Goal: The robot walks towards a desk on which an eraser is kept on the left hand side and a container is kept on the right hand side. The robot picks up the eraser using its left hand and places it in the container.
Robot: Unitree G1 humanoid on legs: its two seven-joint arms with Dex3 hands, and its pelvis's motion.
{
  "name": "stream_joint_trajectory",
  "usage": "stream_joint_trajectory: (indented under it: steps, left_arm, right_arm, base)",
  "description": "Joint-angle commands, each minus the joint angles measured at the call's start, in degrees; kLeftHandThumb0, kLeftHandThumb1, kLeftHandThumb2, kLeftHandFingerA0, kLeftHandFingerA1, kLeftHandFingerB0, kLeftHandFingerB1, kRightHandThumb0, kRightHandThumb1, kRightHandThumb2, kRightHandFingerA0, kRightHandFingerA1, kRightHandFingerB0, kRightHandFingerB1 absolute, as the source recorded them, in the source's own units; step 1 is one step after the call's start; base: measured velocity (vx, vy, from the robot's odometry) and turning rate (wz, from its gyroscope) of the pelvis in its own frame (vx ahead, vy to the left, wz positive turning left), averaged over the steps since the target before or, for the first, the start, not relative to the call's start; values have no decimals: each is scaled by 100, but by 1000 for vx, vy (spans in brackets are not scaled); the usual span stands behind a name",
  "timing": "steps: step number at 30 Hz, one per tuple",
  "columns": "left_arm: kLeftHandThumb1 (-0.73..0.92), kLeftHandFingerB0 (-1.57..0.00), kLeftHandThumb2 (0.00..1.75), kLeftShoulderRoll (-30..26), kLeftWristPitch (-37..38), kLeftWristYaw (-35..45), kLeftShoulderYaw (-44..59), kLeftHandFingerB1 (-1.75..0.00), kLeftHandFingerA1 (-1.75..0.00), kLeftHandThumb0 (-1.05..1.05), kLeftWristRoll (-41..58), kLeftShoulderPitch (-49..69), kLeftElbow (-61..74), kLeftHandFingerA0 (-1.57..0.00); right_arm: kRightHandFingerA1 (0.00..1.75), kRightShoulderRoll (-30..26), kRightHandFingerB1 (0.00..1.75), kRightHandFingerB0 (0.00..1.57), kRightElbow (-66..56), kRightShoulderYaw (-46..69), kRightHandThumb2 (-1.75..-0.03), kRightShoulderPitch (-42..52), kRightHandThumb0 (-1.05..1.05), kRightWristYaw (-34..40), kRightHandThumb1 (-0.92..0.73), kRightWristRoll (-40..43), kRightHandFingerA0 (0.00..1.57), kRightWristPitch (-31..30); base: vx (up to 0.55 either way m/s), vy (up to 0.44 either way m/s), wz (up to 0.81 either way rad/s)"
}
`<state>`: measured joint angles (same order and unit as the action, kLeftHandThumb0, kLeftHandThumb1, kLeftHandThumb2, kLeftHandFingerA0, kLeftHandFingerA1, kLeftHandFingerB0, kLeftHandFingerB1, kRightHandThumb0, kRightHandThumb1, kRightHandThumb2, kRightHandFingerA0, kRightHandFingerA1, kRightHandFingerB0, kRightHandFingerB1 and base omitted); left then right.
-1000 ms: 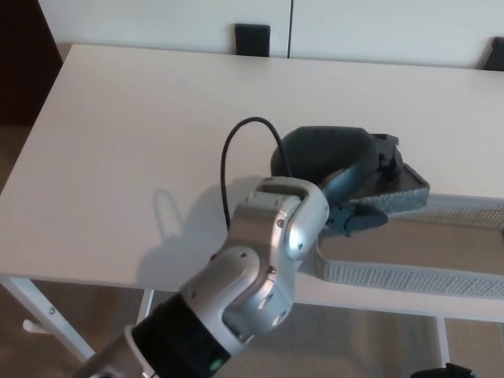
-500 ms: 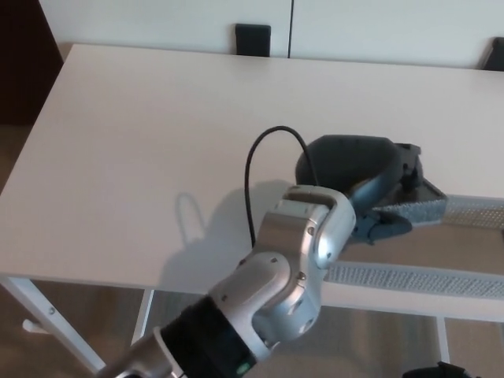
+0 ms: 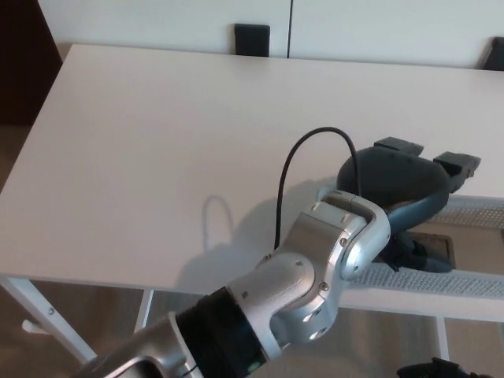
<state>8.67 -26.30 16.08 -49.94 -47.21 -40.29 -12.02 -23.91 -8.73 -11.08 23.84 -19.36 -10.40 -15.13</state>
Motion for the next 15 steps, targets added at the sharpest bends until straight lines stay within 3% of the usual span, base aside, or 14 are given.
stream_joint_trajectory:
  steps: [1, 6, 7, 9, 10, 11, 12, 13, 14, 15]
  left_arm:
    - [81, 0, 65, -201, 289, 116, -16, 0, 0, -102, -60, 3, 9, 0]
    - [81, 0, 65, -626, 262, 387, 165, 0, 0, -100, 33, 330, 776, 0]
    - [62, 0, 104, -824, 291, 439, 294, -6, 0, -100, 76, 534, 1272, 0]
    - [62, 0, 104, -941, 303, 476, 362, -6, 0, -100, 84, 672, 1596, 0]
    - [76, 0, 68, -1122, 343, 552, 432, 0, 0, -102, 70, 780, 1976, 0]
    - [61, 0, 103, -1448, 435, 737, 643, -8, 0, -98, 157, 1005, 2736, 0]
    - [61, 0, 103, -1548, 445, 815, 745, -8, 0, -98, 241, 1104, 3029, 0]
    - [60, 0, 102, -1753, 517, 929, 970, -10, 0, -96, 426, 1344, 3627, 0]
    - [76, 0, 64, -1948, 652, 1001, 1159, -14, -7, -97, 607, 1531, 4085, 0]
    - [57, 0, 102, -2212, 720, 1206, 1449, -17, -5, -91, 876, 1815, 4791, 0]
  right_arm:
    - [58, -109, 49, 14, -71, -30, -89, -19, -24, -60, -45, -101, 34, -37]
    - [58, -79, 49, 14, -26, -23, -89, 33, -25, -77, -45, -52, 33, 43]
    - [57, -108, 49, 13, -17, 0, -89, 62, -27, -111, -45, -26, 33, 79]
    - [57, -118, 49, 13, -9, 12, -89, 79, -27, -121, -45, -24, 33, 92]
    - [58, -136, 49, 13, 7, 15, -89, 81, -27, -118, -45, -45, 34, 108]
    - [58, -129, 49, 14, 32, 15, -89, 46, -27, -104, -44, -68, 35, 58]
    - [58, -129, 49, 14, 45, 9, -89, 19, -27, -106, -44, -79, 35, 36]
    - [43, -138, 37, 26, 88, -14, -60, -19, -34, -102, -64, -114, 42, 33]
    - [58, -144, 49, 15, 123, -11, -88, -34, -28, -109, -44, -109, 34, 52]
    - [58, -136, 49, 14, 113, -20, -89, -45, -28, -110, -44, -117, 34, 2]
  base:
    - [0, 0, 0]
    - [0, 0, 0]
    - [0, 0, 0]
    - [0, 0, 0]
    - [0, 0, 0]
    - [0, 0, 0]
    - [0, 0, 0]
    - [0, 0, 0]
    - [0, 0, 0]
    - [0, 0, 0]
